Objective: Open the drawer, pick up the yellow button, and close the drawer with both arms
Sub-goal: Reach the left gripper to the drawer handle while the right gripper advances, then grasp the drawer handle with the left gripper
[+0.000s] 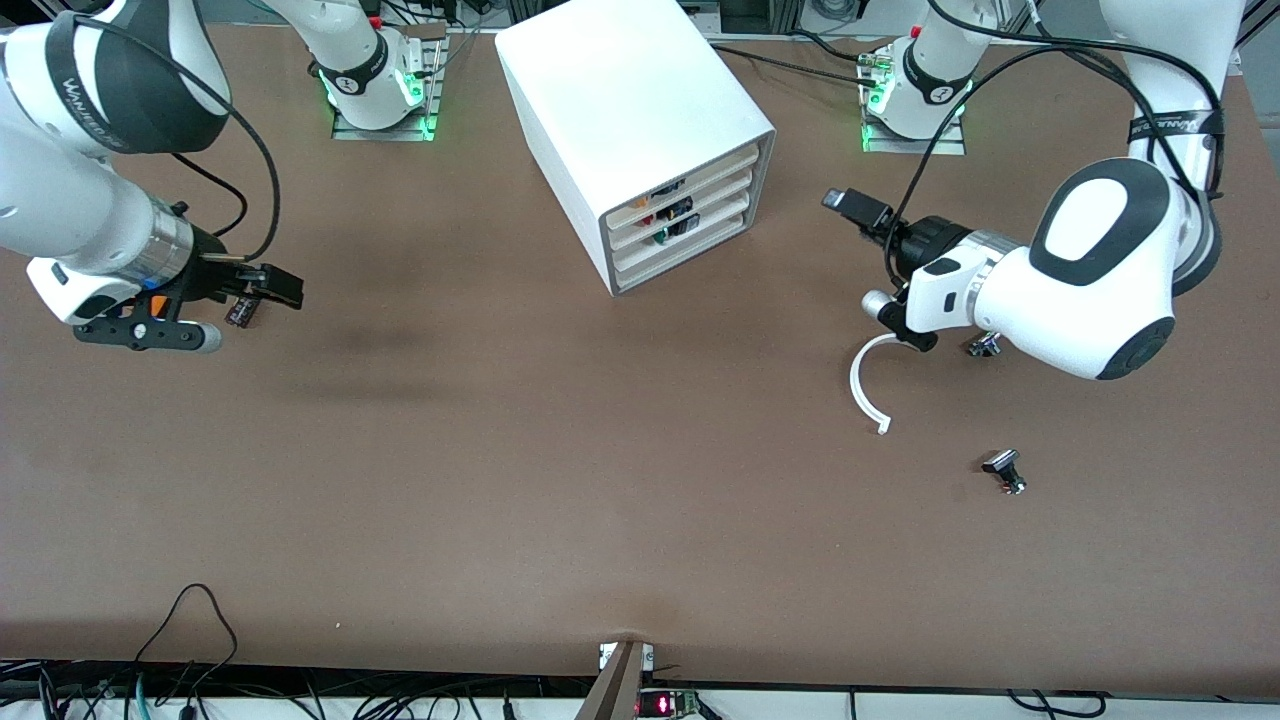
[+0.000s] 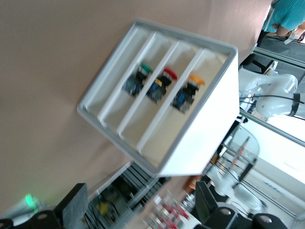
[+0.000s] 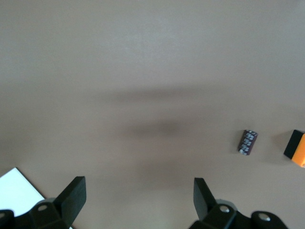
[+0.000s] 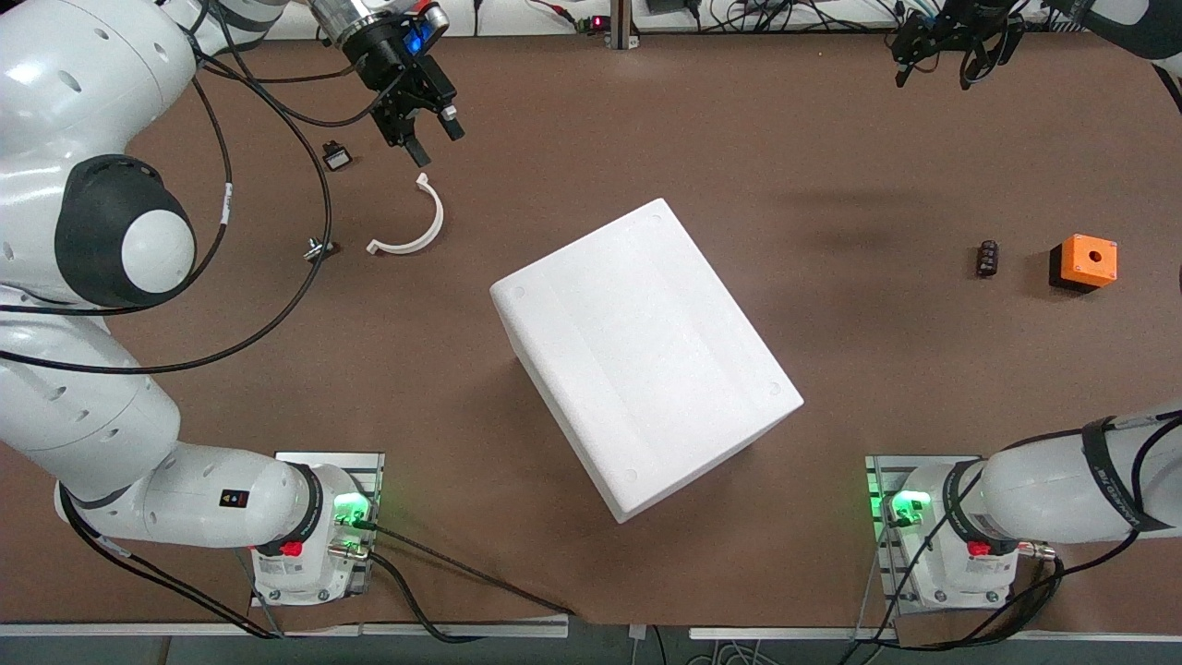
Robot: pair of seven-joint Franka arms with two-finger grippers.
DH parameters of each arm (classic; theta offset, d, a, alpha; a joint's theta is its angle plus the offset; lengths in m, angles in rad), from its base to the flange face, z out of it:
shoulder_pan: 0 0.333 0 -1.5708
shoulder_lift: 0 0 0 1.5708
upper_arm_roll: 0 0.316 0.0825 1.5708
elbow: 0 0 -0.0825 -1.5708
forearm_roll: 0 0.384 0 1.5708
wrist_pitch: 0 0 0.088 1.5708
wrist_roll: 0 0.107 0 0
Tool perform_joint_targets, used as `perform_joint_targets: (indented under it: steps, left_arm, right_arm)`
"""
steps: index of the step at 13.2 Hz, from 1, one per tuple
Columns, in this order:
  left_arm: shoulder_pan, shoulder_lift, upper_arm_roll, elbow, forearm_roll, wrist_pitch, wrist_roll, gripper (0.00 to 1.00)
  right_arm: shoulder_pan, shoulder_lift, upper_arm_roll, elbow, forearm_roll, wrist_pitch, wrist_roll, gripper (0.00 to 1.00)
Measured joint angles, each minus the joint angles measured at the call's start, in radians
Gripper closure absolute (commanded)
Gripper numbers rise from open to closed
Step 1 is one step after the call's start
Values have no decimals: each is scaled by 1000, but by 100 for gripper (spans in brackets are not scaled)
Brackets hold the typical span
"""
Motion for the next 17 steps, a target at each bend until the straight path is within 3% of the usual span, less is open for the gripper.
perform_joint_targets:
  steps: [3, 7, 10, 15, 17]
  left_arm:
    - [-13, -7, -53, -121, -52, 206, 175, 2]
    - [-23, -57, -172, -303, -135, 451, 232, 8]
    - [-23, -79, -219, -374, -139, 479, 268, 34]
    - [-22, -93, -244, -419, -140, 481, 305, 39]
    - [-23, -97, -262, -430, -140, 482, 314, 50]
  right_arm:
    - [46, 4, 1, 0, 36, 12, 86, 0]
    - [63, 11, 1, 1, 115, 67, 111, 0]
    - [90, 18, 2, 1, 148, 124, 162, 0]
    - [171, 24, 3, 1, 150, 162, 308, 0]
    - [200, 29, 3, 1, 150, 193, 345, 0]
